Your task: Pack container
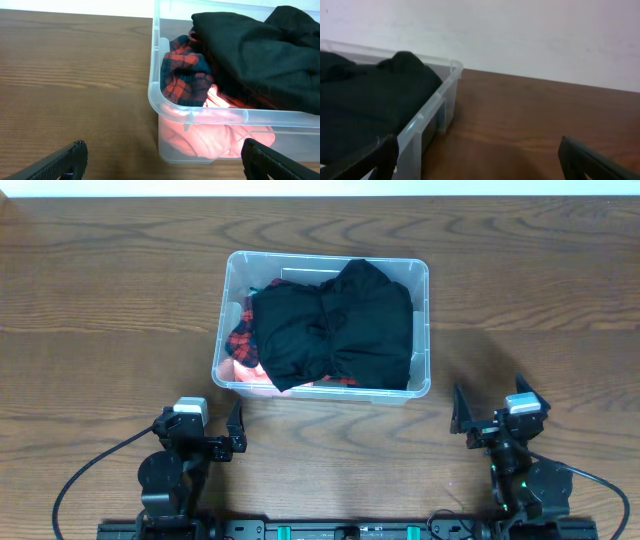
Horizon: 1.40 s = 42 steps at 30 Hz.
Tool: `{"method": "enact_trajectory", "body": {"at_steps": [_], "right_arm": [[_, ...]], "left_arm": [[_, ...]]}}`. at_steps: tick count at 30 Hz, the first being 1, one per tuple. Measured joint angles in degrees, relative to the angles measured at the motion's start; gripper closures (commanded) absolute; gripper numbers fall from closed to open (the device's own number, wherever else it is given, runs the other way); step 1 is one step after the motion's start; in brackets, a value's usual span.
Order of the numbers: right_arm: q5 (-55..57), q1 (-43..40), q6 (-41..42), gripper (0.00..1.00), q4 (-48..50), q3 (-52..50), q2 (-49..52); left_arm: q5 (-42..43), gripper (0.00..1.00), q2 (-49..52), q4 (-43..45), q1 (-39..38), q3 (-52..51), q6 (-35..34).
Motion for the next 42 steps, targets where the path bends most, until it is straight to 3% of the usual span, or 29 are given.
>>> {"method": "enact_trajectory", "body": {"at_steps": [42], "right_arm": [[-0.17, 0.0, 0.02, 0.01, 0.07, -1.81, 0.0]], "left_arm": [[0.0, 0.02, 0.02, 0.0, 0.0, 0.0, 0.0]]}}
